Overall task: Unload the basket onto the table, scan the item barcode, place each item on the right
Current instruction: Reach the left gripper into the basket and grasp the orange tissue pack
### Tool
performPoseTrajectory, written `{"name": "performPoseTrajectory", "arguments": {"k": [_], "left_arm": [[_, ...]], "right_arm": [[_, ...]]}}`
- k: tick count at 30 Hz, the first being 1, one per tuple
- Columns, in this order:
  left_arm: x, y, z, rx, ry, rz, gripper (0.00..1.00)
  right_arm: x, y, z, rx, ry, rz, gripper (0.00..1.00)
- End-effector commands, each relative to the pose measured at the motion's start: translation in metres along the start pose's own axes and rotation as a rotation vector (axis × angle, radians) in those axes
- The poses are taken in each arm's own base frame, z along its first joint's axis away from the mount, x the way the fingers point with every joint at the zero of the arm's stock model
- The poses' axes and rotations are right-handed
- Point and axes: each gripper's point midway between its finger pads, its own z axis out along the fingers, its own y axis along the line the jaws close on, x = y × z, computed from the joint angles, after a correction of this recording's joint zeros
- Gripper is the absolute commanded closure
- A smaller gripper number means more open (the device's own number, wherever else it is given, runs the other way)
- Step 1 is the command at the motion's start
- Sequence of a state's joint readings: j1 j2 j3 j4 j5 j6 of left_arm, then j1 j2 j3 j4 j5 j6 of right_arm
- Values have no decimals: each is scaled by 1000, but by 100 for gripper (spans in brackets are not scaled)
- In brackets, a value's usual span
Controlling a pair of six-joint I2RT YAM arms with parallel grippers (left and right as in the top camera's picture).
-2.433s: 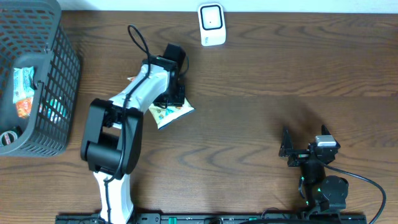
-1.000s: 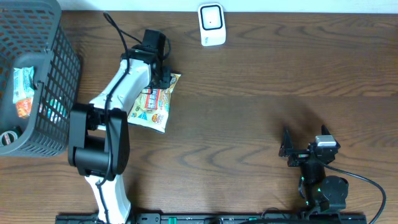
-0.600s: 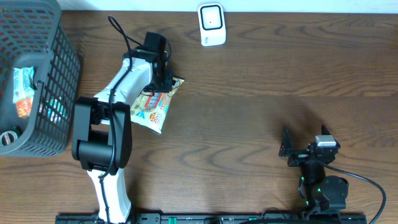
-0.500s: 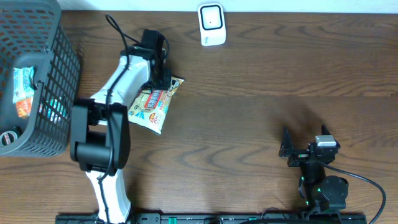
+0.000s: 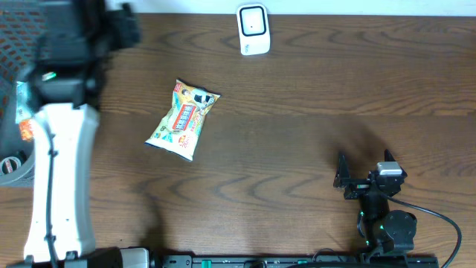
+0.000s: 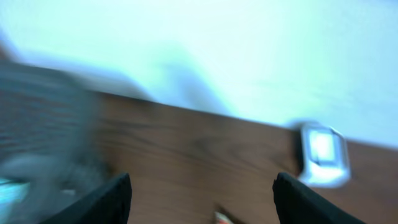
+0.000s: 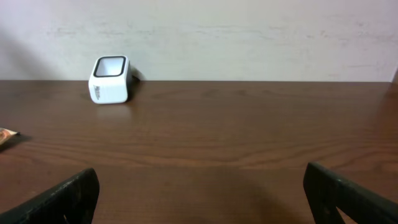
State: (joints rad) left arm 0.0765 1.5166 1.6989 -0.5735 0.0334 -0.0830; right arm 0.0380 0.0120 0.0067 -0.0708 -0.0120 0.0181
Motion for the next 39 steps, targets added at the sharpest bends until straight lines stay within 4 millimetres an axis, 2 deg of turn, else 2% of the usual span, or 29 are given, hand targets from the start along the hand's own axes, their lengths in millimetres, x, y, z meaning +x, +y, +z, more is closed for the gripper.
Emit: {"name": "performPoseTrajectory", "arguments": {"k": [1,5,8,10,14,17,23,30,34,39], "left_arm": [[7,72,7,-208,26,-62,21],[28,144,8,-354,80,-270,19],[49,187,10,-447,120,-424,19],[63,208,14,-488,153,-458,19],[91,234,29,-540,223,-510,19],[119,255,38,-607,257,-703,18],[169,274,68,-583,372,-859,19],[231,293,88,-649,506,-976,19],[250,296,96,-666,546,-997,19],[263,299,104,-682,561,-1025,19]], "right_arm": [[1,2,0,-9,0,10,1],[1,2,0,-9,0,10,1],[0,2,0,-9,-1,10,1],[0,2,0,-9,-1,10,1],[0,2,0,-9,-1,10,1],[0,2,0,-9,-1,10,1],[0,2,0,-9,-1,10,1],[0,2,0,-9,0,10,1],[0,2,0,-9,0,10,1],[0,2,0,-9,0,10,1]]}}
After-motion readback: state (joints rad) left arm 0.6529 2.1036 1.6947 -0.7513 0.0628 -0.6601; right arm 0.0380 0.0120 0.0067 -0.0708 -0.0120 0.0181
